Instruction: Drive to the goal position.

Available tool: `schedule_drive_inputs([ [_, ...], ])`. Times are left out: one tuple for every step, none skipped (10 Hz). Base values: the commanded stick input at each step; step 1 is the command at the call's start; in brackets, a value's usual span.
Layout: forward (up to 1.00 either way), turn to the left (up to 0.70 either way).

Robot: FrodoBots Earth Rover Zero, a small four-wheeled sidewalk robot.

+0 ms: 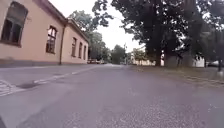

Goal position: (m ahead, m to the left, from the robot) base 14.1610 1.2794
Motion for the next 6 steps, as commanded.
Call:
schedule_drive_inputs([
  [0.45,0.27],
  [0.45,0.27],
  [0.45,0.23],
  [0.45,0.08],
  [0.45,0.0],
  [0.45,0.0],
])
